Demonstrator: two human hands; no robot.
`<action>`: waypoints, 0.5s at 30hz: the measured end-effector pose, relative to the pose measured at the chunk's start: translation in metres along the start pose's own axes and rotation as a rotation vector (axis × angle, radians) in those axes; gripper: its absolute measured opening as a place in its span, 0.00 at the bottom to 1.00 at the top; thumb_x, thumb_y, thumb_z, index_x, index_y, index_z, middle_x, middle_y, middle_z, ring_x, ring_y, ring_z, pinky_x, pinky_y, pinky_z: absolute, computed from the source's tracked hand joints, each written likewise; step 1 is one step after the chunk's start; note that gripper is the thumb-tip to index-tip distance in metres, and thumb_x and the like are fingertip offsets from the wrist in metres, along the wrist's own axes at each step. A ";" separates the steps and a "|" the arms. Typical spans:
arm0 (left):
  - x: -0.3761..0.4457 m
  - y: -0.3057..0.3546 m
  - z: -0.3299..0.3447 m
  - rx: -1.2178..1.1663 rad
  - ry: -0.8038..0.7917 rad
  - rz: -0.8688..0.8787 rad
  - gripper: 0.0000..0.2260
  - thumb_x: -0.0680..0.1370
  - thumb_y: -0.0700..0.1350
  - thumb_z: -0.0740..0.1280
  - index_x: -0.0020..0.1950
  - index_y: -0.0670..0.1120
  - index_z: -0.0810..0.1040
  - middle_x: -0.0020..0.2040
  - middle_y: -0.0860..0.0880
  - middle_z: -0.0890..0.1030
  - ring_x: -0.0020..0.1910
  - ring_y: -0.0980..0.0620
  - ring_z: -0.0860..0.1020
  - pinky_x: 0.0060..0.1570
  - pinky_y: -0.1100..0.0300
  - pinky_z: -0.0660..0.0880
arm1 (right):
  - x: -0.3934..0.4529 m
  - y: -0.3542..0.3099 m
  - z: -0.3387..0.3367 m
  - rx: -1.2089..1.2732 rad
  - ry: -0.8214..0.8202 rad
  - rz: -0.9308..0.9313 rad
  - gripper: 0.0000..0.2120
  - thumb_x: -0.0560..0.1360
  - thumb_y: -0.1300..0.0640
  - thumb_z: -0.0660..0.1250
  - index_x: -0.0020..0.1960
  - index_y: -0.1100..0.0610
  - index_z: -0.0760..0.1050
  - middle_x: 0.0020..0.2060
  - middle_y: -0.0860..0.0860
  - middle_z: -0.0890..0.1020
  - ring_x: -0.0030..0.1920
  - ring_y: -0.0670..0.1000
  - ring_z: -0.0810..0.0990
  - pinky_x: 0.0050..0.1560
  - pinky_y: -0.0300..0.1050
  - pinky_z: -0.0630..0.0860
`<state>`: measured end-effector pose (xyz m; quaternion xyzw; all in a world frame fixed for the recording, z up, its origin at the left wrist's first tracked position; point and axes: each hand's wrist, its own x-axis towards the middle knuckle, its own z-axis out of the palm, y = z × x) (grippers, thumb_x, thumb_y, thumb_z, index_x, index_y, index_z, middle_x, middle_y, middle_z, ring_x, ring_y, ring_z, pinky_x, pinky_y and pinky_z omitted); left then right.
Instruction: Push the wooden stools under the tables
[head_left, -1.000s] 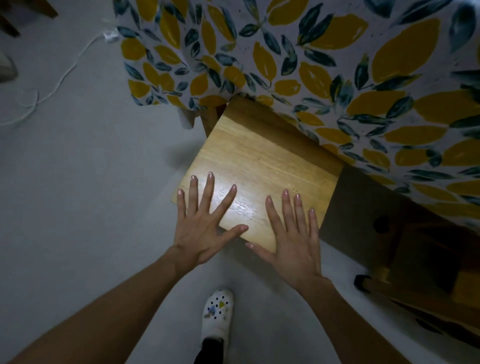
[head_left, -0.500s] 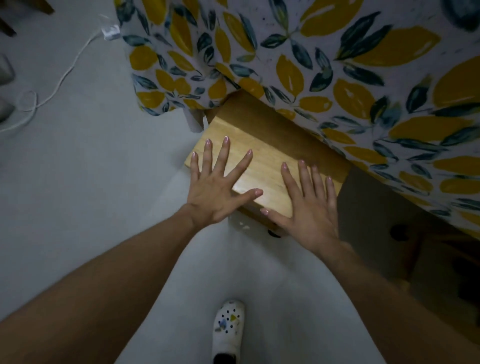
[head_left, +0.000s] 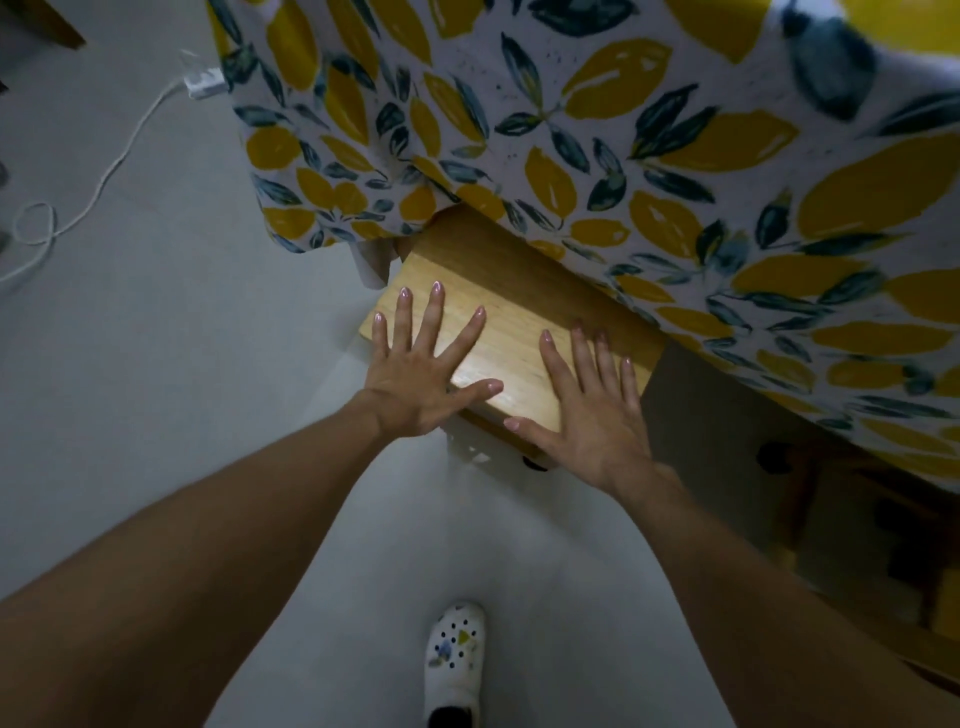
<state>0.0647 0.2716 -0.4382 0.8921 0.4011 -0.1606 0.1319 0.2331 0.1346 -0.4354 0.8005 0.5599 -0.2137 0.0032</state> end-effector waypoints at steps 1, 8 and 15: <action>-0.002 0.003 -0.007 0.001 -0.051 -0.016 0.36 0.72 0.74 0.43 0.73 0.63 0.32 0.76 0.45 0.30 0.73 0.37 0.29 0.71 0.37 0.35 | -0.001 0.000 -0.008 0.027 -0.052 0.008 0.44 0.71 0.25 0.50 0.77 0.42 0.34 0.78 0.51 0.35 0.77 0.54 0.32 0.73 0.56 0.33; -0.058 0.051 -0.054 -0.011 -0.105 0.017 0.39 0.70 0.66 0.26 0.77 0.47 0.37 0.78 0.43 0.37 0.76 0.44 0.35 0.73 0.40 0.37 | -0.067 -0.013 -0.062 0.210 0.072 0.111 0.39 0.74 0.29 0.53 0.78 0.42 0.43 0.79 0.48 0.45 0.78 0.52 0.39 0.76 0.55 0.36; -0.136 0.164 -0.146 -0.060 -0.059 0.154 0.35 0.77 0.65 0.36 0.77 0.44 0.41 0.78 0.47 0.37 0.76 0.50 0.33 0.74 0.46 0.34 | -0.201 0.053 -0.170 0.075 0.131 0.260 0.43 0.71 0.25 0.48 0.79 0.46 0.44 0.79 0.48 0.46 0.78 0.50 0.39 0.76 0.55 0.34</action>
